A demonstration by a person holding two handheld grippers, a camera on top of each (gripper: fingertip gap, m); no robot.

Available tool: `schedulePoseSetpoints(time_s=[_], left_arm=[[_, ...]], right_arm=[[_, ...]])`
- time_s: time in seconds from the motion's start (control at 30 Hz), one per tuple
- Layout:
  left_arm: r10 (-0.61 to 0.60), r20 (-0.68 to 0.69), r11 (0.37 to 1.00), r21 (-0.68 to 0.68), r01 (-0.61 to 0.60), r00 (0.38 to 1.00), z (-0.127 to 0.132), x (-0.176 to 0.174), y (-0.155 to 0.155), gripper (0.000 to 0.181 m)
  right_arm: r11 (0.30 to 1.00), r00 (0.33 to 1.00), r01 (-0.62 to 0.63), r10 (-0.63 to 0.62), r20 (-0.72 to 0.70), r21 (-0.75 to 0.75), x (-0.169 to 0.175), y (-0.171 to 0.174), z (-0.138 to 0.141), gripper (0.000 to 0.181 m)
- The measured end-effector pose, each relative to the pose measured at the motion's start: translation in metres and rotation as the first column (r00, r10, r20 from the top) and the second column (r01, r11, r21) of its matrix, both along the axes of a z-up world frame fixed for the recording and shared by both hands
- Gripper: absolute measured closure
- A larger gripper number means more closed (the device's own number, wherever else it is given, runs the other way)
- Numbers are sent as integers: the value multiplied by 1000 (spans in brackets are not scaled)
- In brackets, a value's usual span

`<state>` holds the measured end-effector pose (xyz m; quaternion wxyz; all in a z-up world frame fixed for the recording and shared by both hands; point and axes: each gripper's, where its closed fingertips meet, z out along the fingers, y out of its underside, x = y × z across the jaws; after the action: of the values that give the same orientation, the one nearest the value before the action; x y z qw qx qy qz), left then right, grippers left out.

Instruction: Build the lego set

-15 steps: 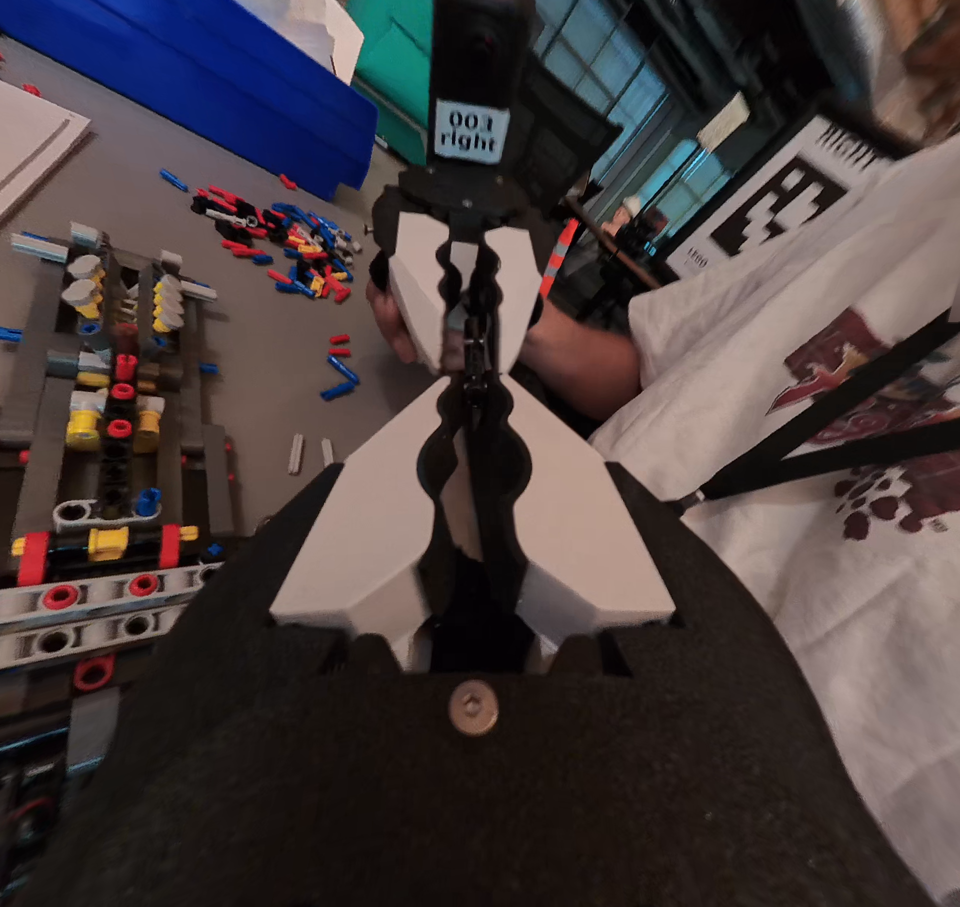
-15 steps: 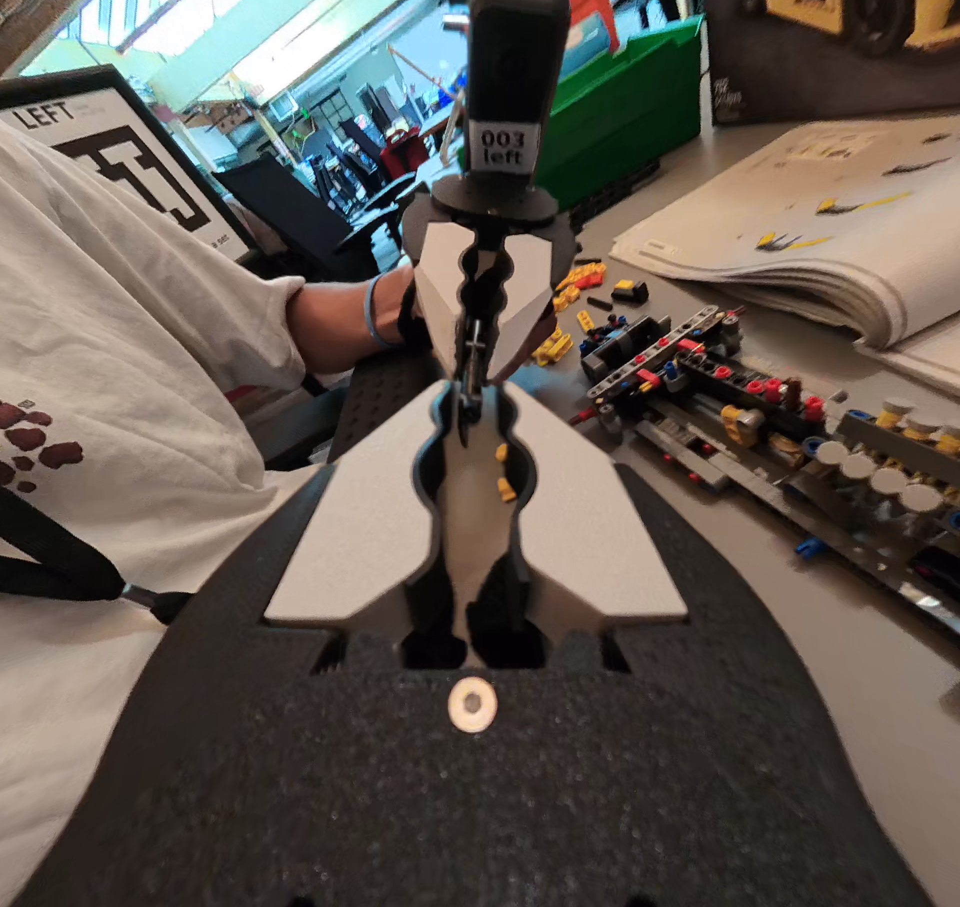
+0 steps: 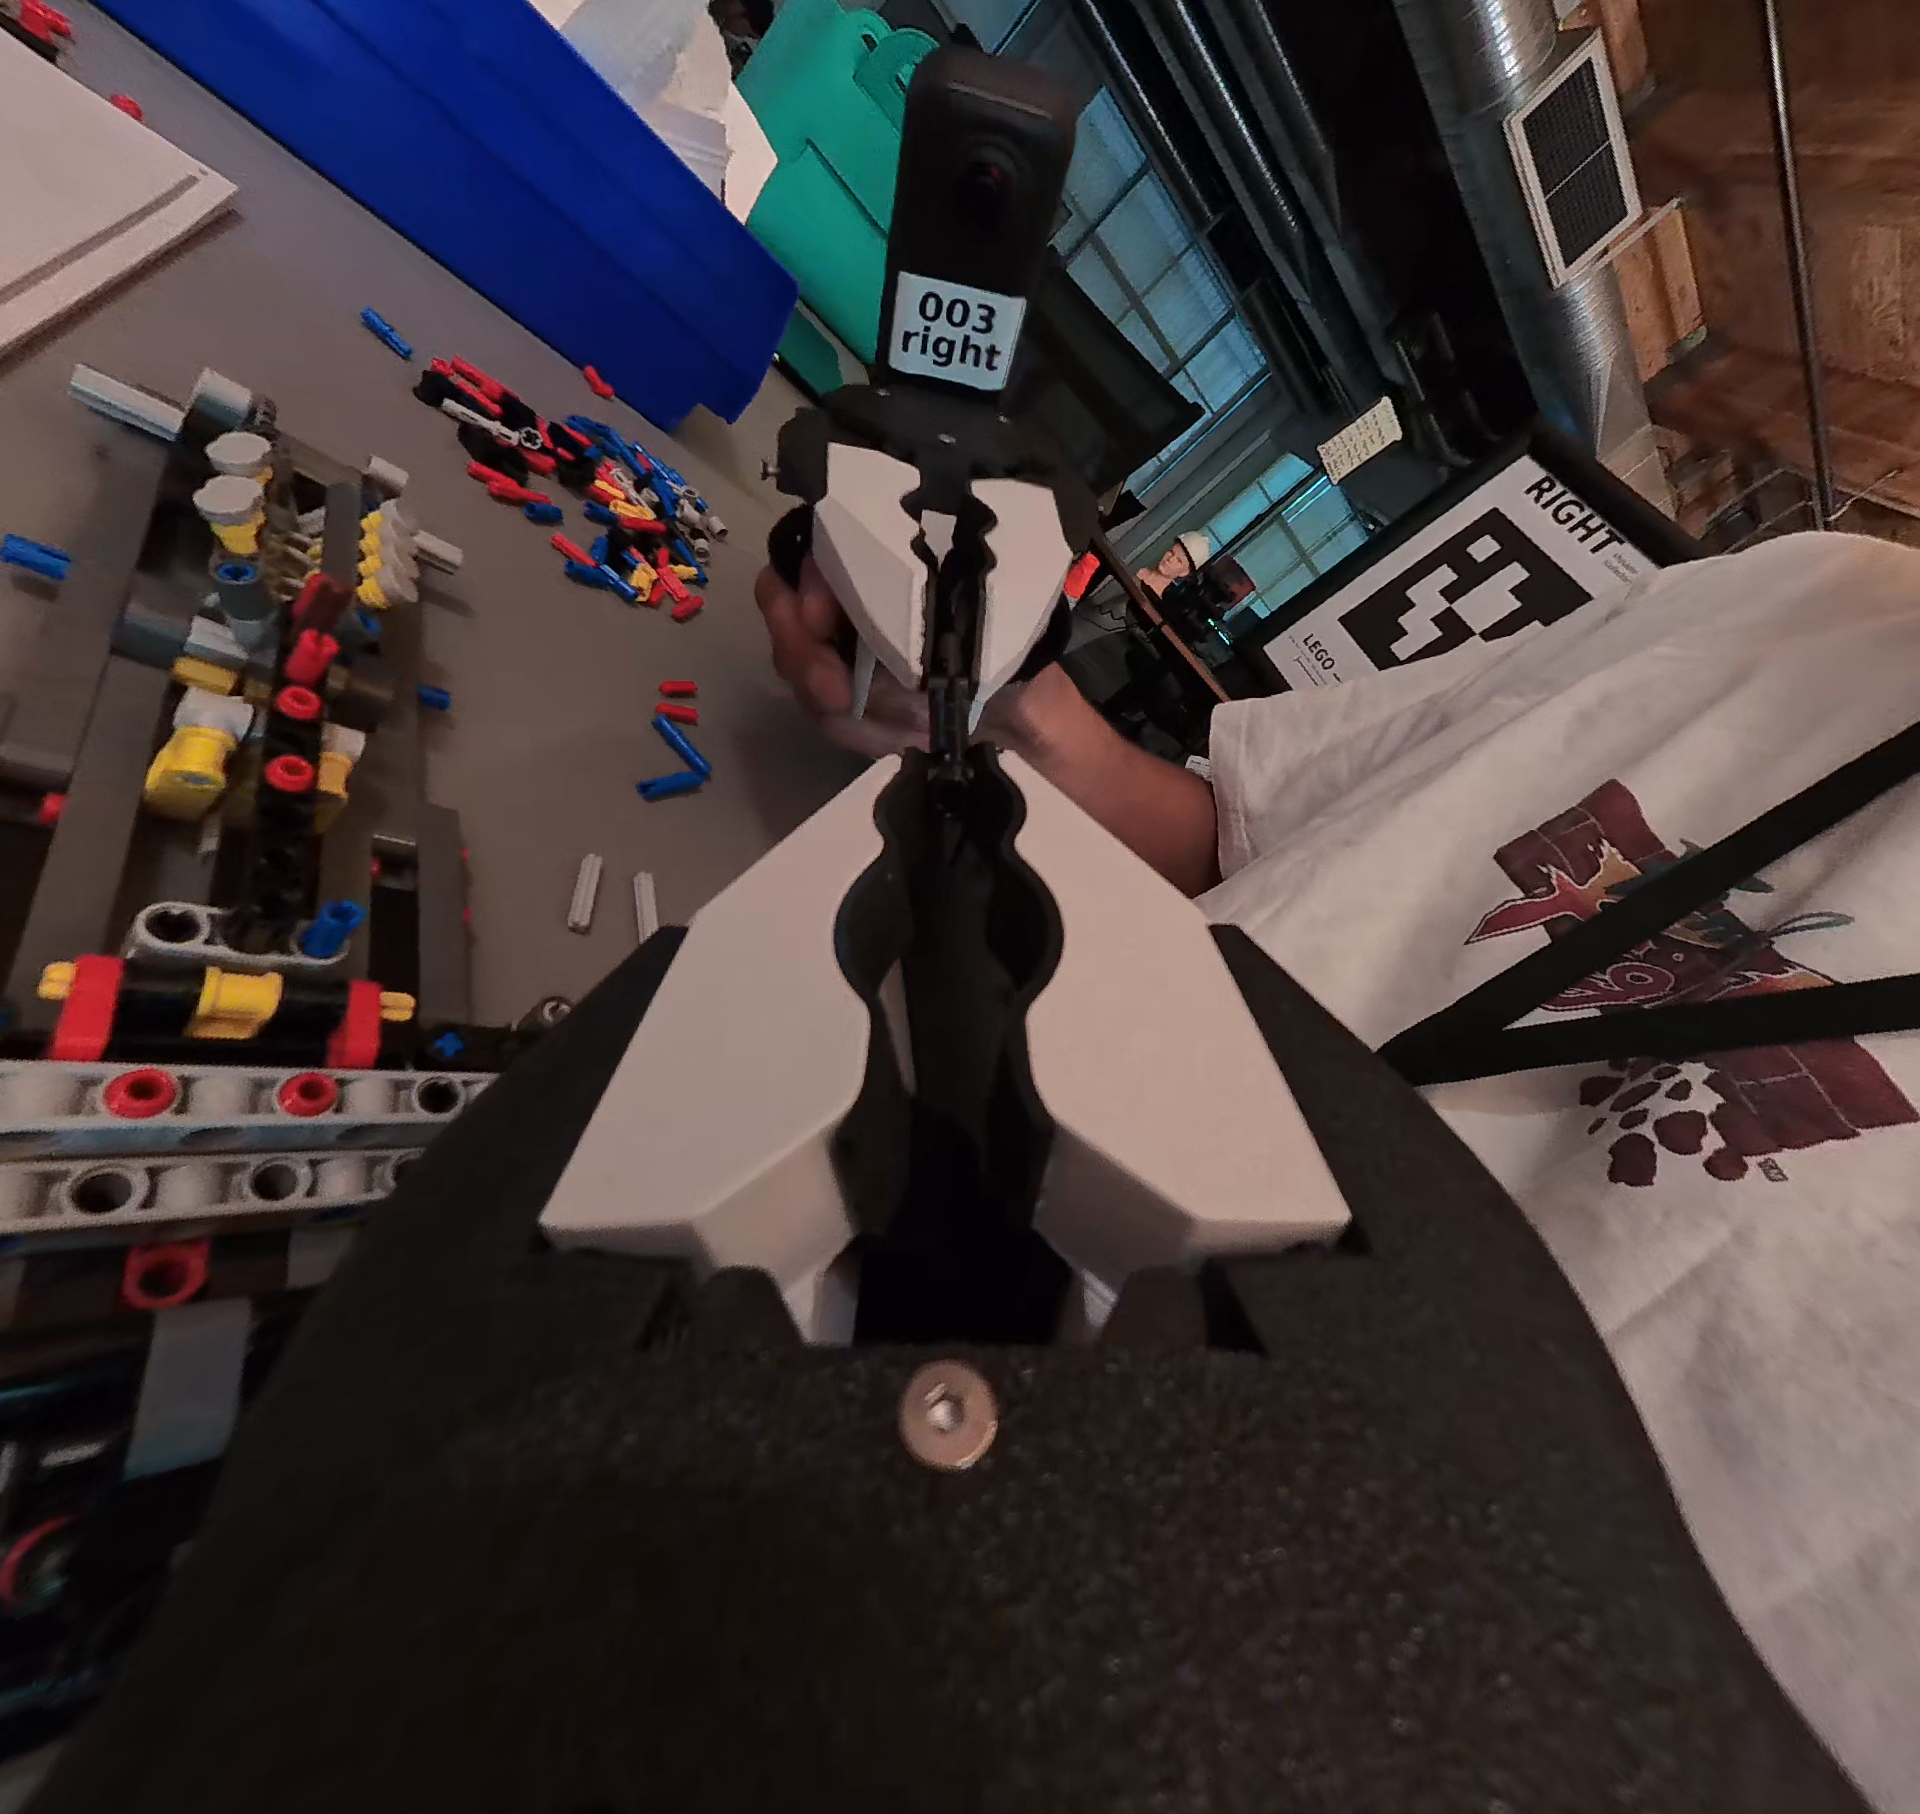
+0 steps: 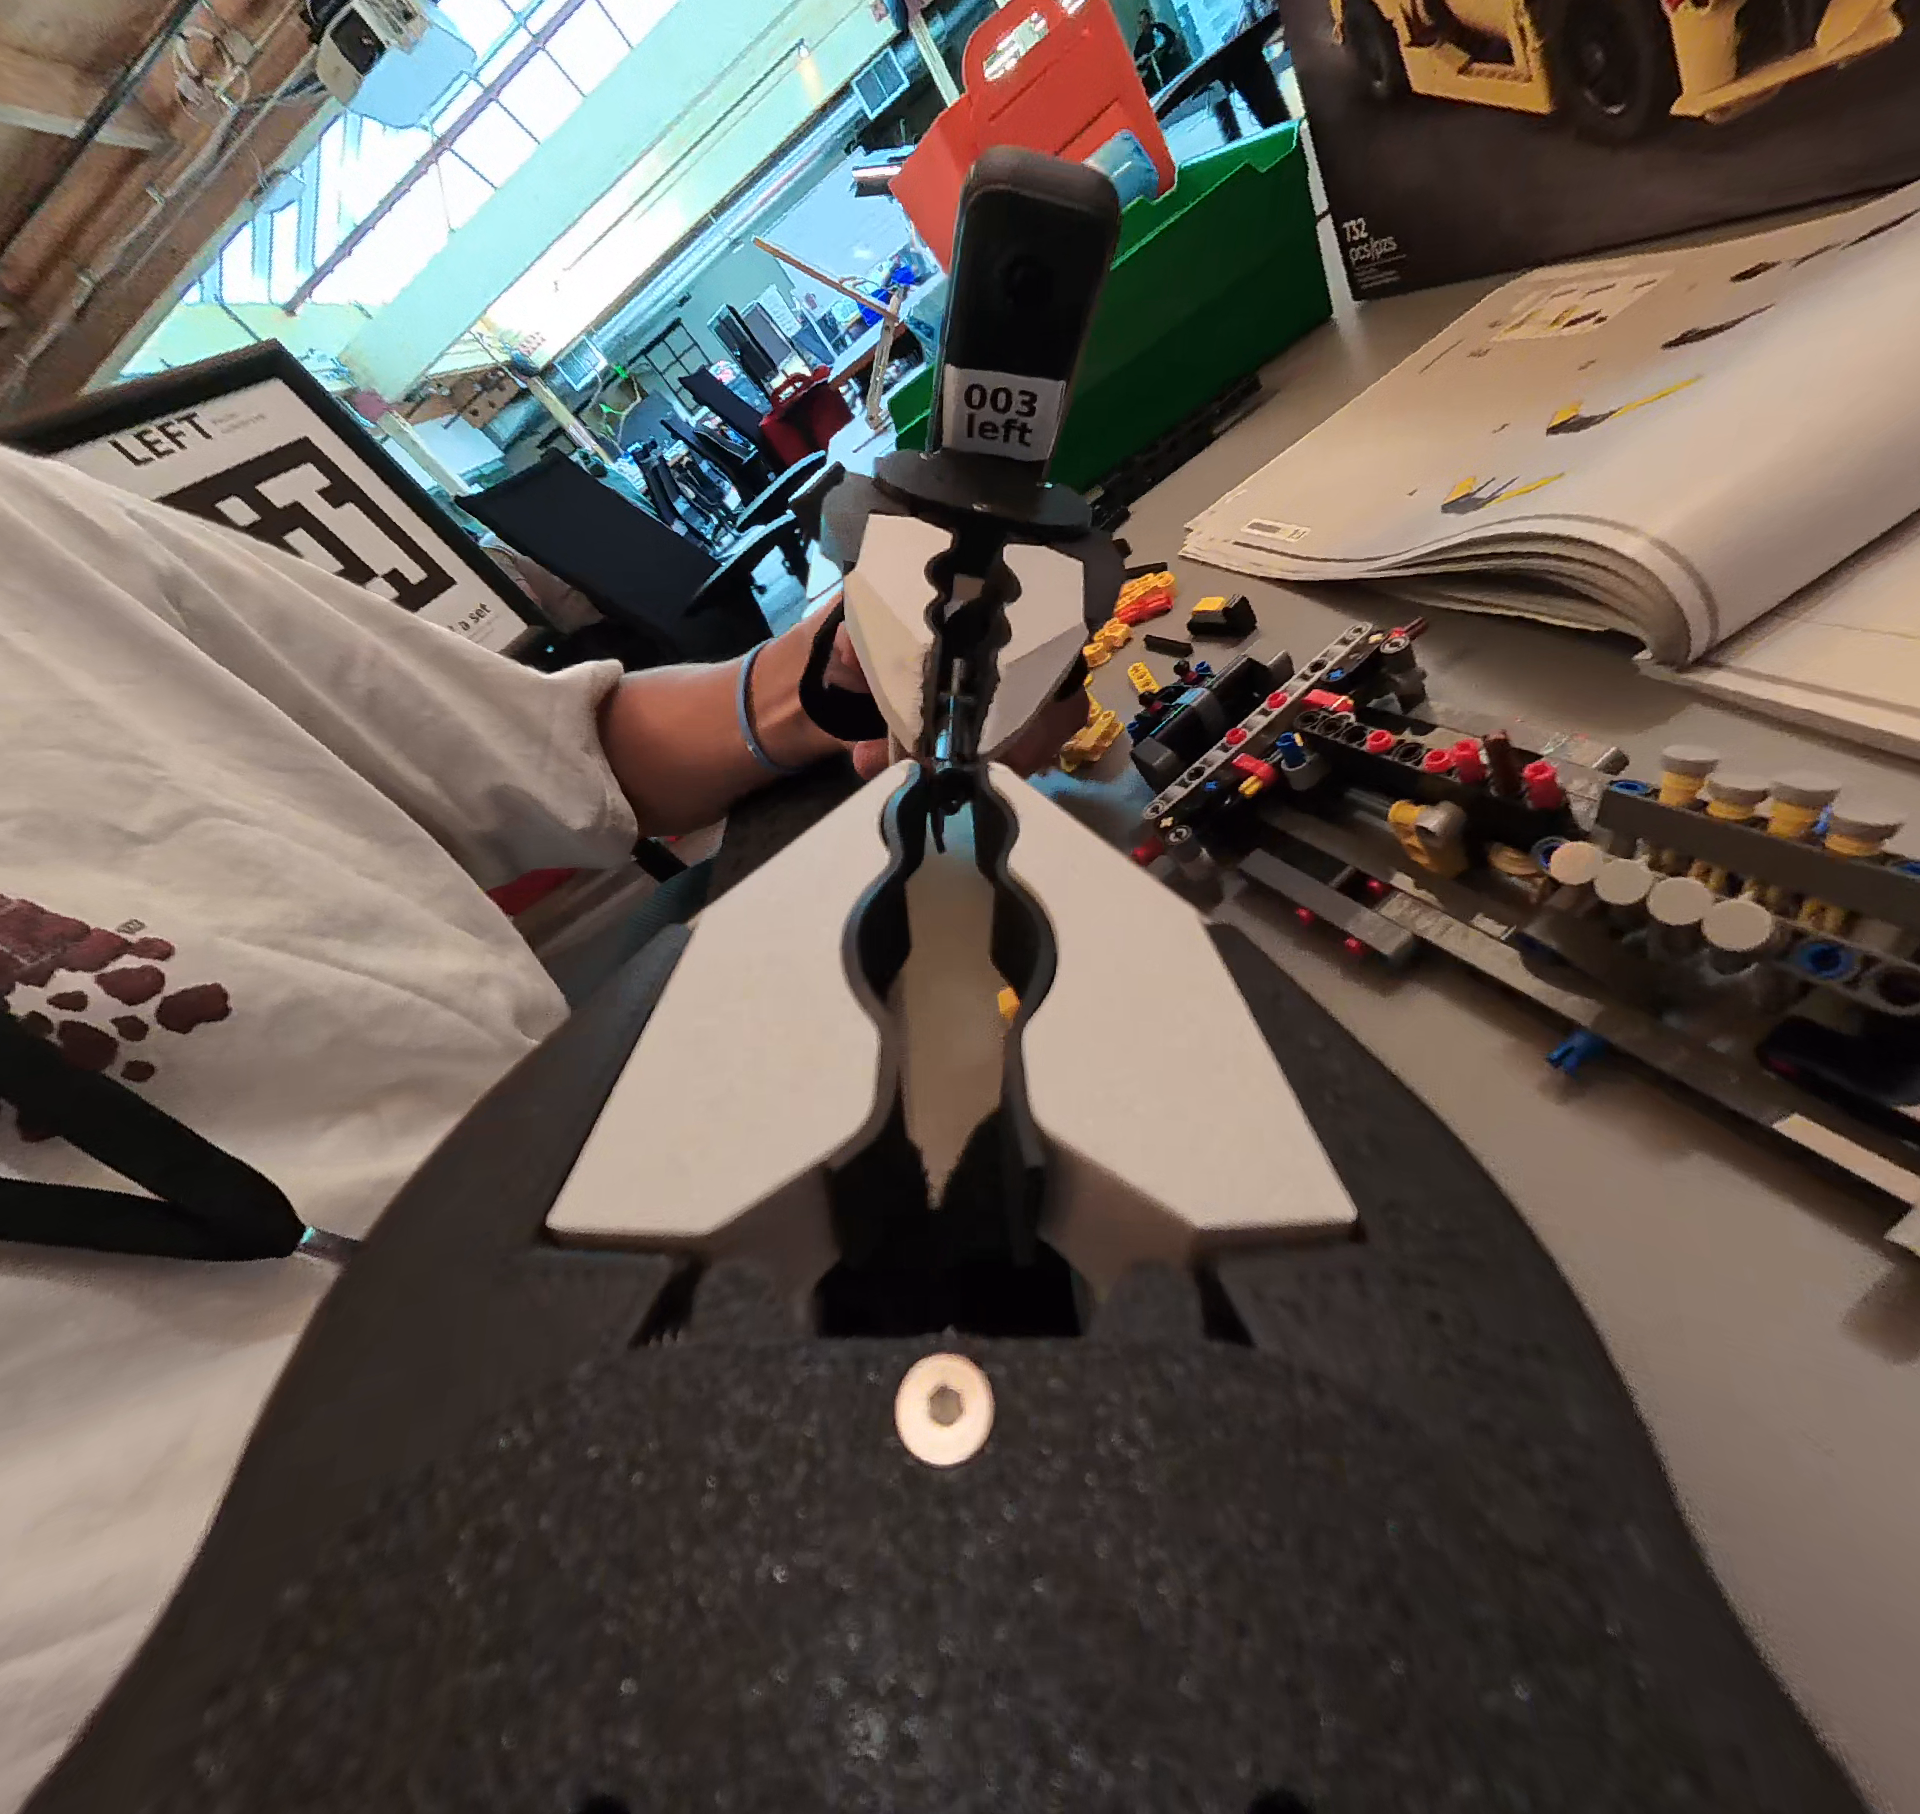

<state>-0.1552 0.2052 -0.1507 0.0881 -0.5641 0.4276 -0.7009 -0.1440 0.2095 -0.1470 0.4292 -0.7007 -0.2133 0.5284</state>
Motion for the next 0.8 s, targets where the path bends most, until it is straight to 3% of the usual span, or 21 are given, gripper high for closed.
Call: schedulePoseSetpoints(time_s=[0.13,0.2,0.43,0.63,0.8], left_arm=[[-1,0,999,39,1,1000,-1,-3,0,167],[11,15,999,49,-12,1000,1,-5,2,173],[20,18,998,64,-21,1000,2,-4,3,180],[31,28,999,38,-32,999,3,-5,6,181],[25,38,998,60,-27,999,3,-3,2,181]], right_arm=[[999,996,1,-6,-84,-50,8,2,7,175],[998,994,-7,0,-105,-69,11,1,9,175],[997,997,-4,-2,-72,-78,6,2,2,175],[1000,1000,4,-4,12,4,-3,1,-4,174],[998,1000,-28,28,-2,-48,-1,-2,-2,175]])
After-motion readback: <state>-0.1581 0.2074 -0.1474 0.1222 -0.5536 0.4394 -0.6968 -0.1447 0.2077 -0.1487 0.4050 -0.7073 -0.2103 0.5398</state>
